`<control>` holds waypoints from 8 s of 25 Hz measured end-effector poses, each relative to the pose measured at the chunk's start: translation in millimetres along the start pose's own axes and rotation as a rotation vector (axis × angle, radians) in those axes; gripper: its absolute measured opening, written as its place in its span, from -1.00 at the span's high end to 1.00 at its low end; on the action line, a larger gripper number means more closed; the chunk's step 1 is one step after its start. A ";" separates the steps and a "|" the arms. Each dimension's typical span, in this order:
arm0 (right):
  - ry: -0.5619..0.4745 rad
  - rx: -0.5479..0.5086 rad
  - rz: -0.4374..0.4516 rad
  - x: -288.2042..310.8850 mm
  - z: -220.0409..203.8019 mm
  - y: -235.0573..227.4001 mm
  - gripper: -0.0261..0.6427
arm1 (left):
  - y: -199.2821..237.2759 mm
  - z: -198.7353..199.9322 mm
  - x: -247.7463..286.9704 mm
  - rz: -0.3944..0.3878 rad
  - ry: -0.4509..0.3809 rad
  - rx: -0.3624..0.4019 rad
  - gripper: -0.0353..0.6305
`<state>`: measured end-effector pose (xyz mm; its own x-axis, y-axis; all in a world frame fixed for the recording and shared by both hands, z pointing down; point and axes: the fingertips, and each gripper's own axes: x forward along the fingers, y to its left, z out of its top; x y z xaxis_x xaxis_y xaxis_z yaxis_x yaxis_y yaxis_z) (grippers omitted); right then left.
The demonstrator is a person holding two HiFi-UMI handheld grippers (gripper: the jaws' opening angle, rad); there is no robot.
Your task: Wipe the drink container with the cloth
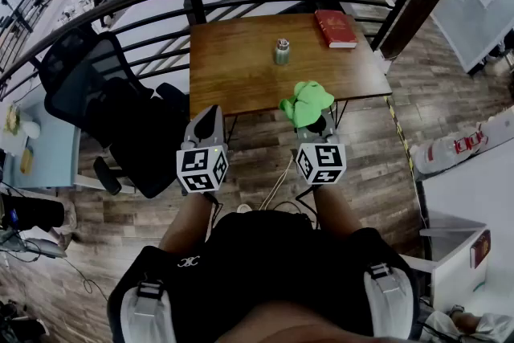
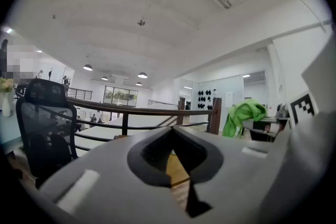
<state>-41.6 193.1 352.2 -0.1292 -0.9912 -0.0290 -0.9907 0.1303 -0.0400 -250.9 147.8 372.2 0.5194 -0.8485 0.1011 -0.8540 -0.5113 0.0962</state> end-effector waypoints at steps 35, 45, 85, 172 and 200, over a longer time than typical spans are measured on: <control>-0.008 -0.003 -0.108 28.3 -13.3 39.1 0.77 | 55.4 -6.8 20.5 -0.120 0.002 0.054 0.74; 0.007 -0.010 -0.121 69.8 -24.3 -9.9 0.77 | 47.0 -15.7 89.0 -0.139 0.015 0.044 0.74; 0.166 0.151 0.130 354.1 -65.2 -215.1 0.77 | 19.5 -12.2 425.6 -0.064 0.154 0.063 0.73; 0.319 0.118 -0.053 319.6 -122.5 -244.4 0.77 | -44.8 -226.3 494.2 -0.582 0.536 0.256 -0.07; 0.702 0.103 0.688 374.4 -227.3 -127.0 0.77 | -28.5 -234.2 473.2 -0.405 0.443 0.106 -0.08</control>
<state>26.0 -199.8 573.4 -0.7050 -0.4829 0.5195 -0.6855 0.6519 -0.3243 26.2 -207.2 649.2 0.7473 -0.4575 0.4819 -0.5722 -0.8118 0.1167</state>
